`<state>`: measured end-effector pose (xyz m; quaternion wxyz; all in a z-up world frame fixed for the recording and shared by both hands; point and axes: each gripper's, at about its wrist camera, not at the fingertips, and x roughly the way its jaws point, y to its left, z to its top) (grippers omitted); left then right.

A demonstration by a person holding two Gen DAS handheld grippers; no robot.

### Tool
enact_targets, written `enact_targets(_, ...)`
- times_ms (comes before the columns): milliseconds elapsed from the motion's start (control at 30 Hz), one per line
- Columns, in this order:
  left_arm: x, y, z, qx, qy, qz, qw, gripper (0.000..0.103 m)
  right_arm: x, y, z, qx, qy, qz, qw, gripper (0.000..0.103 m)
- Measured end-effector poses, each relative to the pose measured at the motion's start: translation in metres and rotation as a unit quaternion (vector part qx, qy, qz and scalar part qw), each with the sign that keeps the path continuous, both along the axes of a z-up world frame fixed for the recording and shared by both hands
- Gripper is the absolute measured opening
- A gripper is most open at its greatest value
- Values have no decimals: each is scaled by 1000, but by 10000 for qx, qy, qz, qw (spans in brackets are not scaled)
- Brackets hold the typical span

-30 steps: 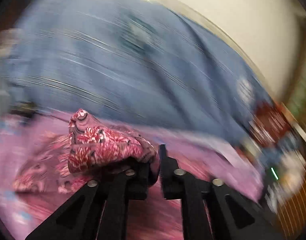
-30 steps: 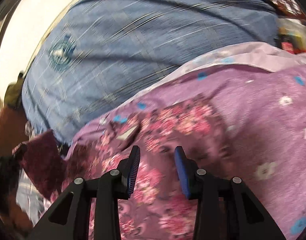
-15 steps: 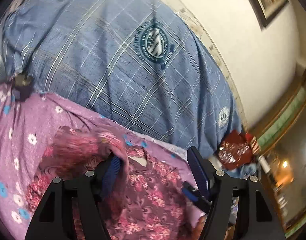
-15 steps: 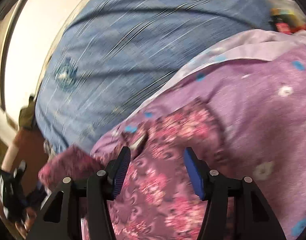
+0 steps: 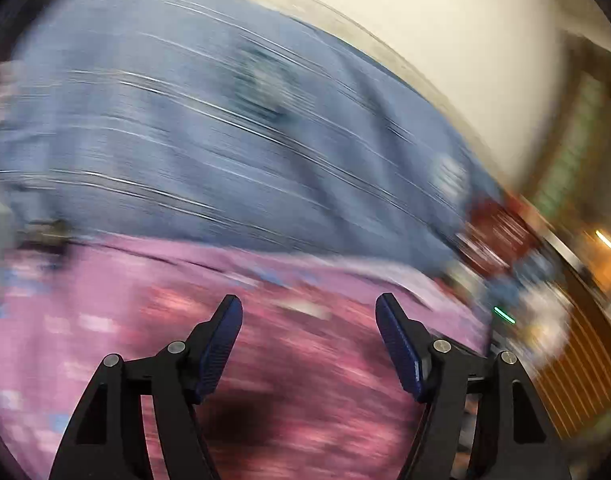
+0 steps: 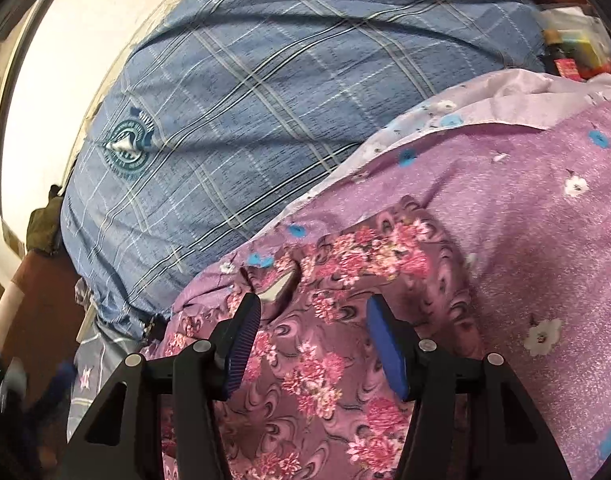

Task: Fold small clothes

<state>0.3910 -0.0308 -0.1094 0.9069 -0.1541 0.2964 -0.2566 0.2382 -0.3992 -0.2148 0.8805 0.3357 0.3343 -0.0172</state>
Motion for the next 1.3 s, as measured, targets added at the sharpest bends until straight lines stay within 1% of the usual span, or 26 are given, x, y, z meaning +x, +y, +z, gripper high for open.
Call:
enact_targets(33, 9, 31, -7, 56, 196, 651, 9977, 69, 2, 6, 0, 4, 10, 141, 9999, 58)
enact_targets(100, 20, 66, -21, 87, 572, 1403, 9884, 69, 6, 24, 2, -26, 17, 489, 9988, 58)
enact_targets(133, 24, 82, -30, 108, 823, 1750, 9811, 68, 8, 34, 4, -48, 15, 664, 9978, 58)
enact_targets(167, 29, 96, -42, 150, 1190, 2144, 9694, 67, 10, 48, 8, -67, -11, 914, 9958, 58)
enact_targets(200, 32, 97, -50, 219, 1405, 2345, 9617, 67, 11, 60, 12, -101, -52, 1107, 9938, 58)
enact_targets(267, 39, 102, -66, 389, 1946, 2657, 9434, 67, 13, 96, 26, -446, -225, 1588, 9861, 62)
enact_targets(300, 39, 102, -71, 413, 2136, 2693, 9382, 67, 11, 114, 33, -663, -313, 1820, 9806, 65)
enact_targets(333, 39, 102, -76, 366, 2272, 2660, 9361, 67, 11, 136, 39, -908, -384, 2110, 9725, 67)
enact_targets(400, 41, 102, -77, 204, 2344, 2635, 9355, 67, 8, 176, 48, -1594, -407, 2588, 9518, 69)
enact_targets(433, 43, 106, -78, 108, 2352, 2643, 9353, 67, 5, 199, 50, -2189, -403, 2760, 9350, 70)
enact_targets(467, 45, 111, -80, 43, 2346, 2652, 9352, 67, 2, 219, 50, -2786, -400, 2888, 9151, 70)
enact_targets(533, 41, 108, -81, 7, 2376, 2643, 9347, 67, -1, 254, 44, -3862, -360, 3126, 8671, 70)
enact_targets(567, 41, 114, -84, -20, 2425, 2666, 9328, 67, -2, 268, 39, -4298, -314, 3224, 8428, 70)
enact_targets(633, 44, 128, -82, -94, 2483, 2683, 9307, 67, 4, 289, 30, -4858, -191, 3355, 8069, 70)
enact_targets(733, 50, 130, -81, -102, 2441, 2636, 9332, 67, 21, 314, 15, -5290, -71, 3523, 7720, 70)
enact_targets(767, 46, 127, -77, -57, 2436, 2602, 9343, 67, 29, 321, 11, -5381, -88, 3557, 7641, 66)
enact_targets(800, 46, 124, -78, -7, 2445, 2554, 9354, 67, 33, 324, 9, -5380, -83, 3576, 7633, 65)
enact_targets(833, 48, 120, -79, 46, 2472, 2485, 9366, 67, 41, 326, 10, -5265, -74, 3588, 7707, 48)
enact_targets(867, 48, 118, -80, 70, 2486, 2461, 9368, 67, 50, 321, 15, -4951, 17, 3564, 7924, 6)
enact_targets(900, 49, 115, -81, 100, 2501, 2451, 9366, 67, 55, 311, 23, -4621, 83, 3455, 8167, 5)
enact_targets(1000, 53, 101, -84, 301, 2509, 2336, 9389, 67, 58, 258, 53, -3611, -185, 2828, 8884, 5)
enact_targets(1033, 54, 96, -85, 362, 2502, 2291, 9400, 67, 57, 229, 61, -3191, -207, 2508, 9137, 5)
enact_targets(1100, 57, 81, -86, 494, 2443, 2187, 9434, 67, 48, 165, 68, -2302, -255, 1804, 9559, 5)
enact_targets(1167, 59, 64, -85, 621, 2350, 2048, 9481, 67, 28, 100, 65, -1465, -311, 1137, 9822, 5)
enact_targets(1233, 62, 44, -86, 797, 2249, 1909, 9522, 67, 3, 48, 51, -882, -260, 594, 9940, 5)
enact_targets(1300, 66, 26, -92, 1007, 2221, 1795, 9530, 67, -26, 4, 28, -394, -123, 79, 9991, 5)
